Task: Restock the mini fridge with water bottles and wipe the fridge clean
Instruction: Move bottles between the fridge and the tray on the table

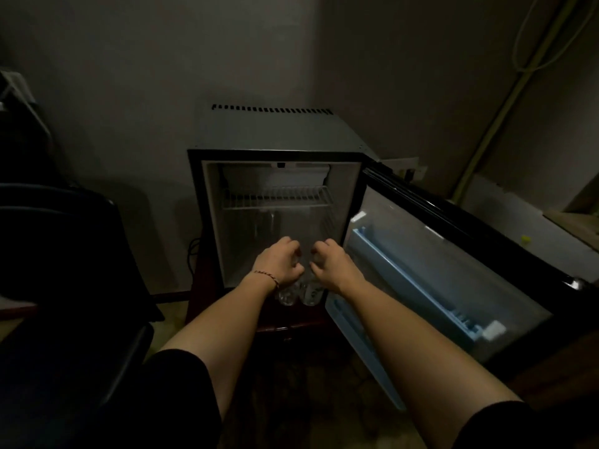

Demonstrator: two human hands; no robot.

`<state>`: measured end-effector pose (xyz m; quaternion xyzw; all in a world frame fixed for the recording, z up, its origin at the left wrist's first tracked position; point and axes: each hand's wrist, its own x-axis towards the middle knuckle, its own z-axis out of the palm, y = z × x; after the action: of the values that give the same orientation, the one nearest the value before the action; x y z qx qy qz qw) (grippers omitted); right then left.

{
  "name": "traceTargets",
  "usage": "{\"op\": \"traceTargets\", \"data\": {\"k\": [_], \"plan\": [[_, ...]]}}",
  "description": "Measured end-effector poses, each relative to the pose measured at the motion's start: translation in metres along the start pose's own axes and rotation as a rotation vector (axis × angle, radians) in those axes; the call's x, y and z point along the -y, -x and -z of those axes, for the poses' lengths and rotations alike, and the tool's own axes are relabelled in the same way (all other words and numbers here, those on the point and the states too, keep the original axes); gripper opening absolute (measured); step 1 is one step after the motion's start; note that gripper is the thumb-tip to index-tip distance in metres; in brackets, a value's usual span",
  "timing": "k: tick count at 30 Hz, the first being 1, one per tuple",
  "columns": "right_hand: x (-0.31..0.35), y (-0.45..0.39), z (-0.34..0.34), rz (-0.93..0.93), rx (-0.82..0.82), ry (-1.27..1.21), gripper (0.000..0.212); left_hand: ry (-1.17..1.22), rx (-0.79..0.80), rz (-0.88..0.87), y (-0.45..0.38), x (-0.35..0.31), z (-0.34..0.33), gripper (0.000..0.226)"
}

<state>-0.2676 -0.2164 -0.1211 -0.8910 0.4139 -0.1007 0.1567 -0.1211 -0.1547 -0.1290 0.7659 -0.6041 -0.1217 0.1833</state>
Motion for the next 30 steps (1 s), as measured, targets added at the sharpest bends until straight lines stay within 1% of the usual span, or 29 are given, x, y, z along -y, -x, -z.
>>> {"op": "traceTargets", "data": {"k": [3,6,11,13,18,22,24,27,30], "plan": [[-0.010,0.060,0.003,0.023,0.009,-0.047,0.026,0.009,-0.021,0.030,0.048,-0.031,-0.016,0.027],[-0.023,0.121,0.008,0.022,0.039,-0.102,0.021,0.004,-0.008,0.033,0.097,-0.064,-0.038,0.025],[-0.051,0.198,0.020,0.023,0.070,-0.084,0.027,0.009,0.028,0.025,0.154,-0.120,-0.068,0.024],[-0.064,0.222,0.024,-0.007,0.062,-0.103,0.026,0.010,0.041,-0.020,0.169,-0.139,-0.078,0.024],[-0.095,0.277,0.037,-0.110,0.035,-0.092,0.030,0.013,0.076,-0.209,0.192,-0.180,-0.108,0.029],[-0.120,0.317,0.050,-0.219,0.015,-0.066,0.029,0.043,0.089,-0.280,0.207,-0.210,-0.124,0.027],[-0.135,0.335,0.057,-0.265,0.029,-0.051,0.028,0.046,0.135,-0.313,0.214,-0.224,-0.132,0.028],[-0.162,0.354,0.066,-0.363,0.002,-0.046,0.029,0.075,0.186,-0.362,0.218,-0.247,-0.147,0.025],[-0.187,0.369,0.073,-0.402,0.012,-0.009,0.028,0.087,0.190,-0.398,0.219,-0.275,-0.163,0.026]]}}
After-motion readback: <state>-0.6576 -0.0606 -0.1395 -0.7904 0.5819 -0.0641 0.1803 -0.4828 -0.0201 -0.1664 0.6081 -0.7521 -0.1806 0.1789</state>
